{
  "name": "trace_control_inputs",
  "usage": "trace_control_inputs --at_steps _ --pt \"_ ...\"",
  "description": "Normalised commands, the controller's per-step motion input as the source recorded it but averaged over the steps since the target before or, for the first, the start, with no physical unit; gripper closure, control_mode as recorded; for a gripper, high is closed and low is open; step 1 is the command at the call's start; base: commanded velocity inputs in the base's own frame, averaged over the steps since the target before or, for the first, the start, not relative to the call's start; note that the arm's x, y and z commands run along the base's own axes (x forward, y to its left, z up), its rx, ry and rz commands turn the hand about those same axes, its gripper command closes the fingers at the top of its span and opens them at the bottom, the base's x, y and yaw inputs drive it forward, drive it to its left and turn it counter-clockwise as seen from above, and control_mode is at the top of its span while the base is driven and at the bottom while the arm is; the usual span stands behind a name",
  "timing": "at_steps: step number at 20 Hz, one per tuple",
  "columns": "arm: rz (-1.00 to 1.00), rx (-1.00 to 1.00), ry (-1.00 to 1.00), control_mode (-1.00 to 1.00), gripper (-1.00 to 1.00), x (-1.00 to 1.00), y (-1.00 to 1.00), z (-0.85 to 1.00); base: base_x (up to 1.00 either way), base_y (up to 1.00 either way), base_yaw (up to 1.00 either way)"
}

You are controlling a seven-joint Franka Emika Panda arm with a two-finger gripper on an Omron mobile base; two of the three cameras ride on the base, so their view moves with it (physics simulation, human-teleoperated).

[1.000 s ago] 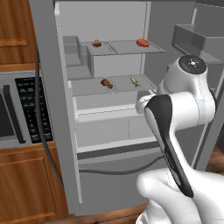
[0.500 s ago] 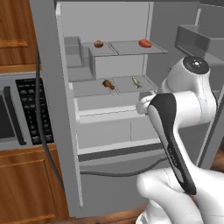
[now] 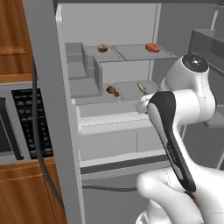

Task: Gather the sweet potato and mushroom from the fridge and place them on a tray on the dining counter. Then gather the chicken drumstick and fish from the fridge and place them on the other tray.

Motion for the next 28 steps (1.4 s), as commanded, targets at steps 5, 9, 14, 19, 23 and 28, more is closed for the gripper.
trace_control_inputs --at_steps 5,9,14,19,23,28 --pt "0.00 0.00 0.00 1.00 -1.00 0.00 0.00 0.00 0.49 0.00 0.00" --pt "0.00 0.00 0.00 1.00 -1.00 0.00 0.00 0.00 0.51 0.00 0.00" --pt "0.00 0.00 0.00 1.00 -1.00 0.00 0.00 0.00 0.56 0.00 0.00" --pt "0.00 0.00 0.00 1.00 -1.00 0.00 0.00 0.00 0.47 0.00 0.00" --pt "0.00 0.00 0.00 -1.00 -1.00 0.26 0.00 -0.02 0.21 0.00 0.00" --pt "0.01 0.00 0.09 -1.00 -1.00 0.58 0.00 -0.18 0.00 0.00 0.00"
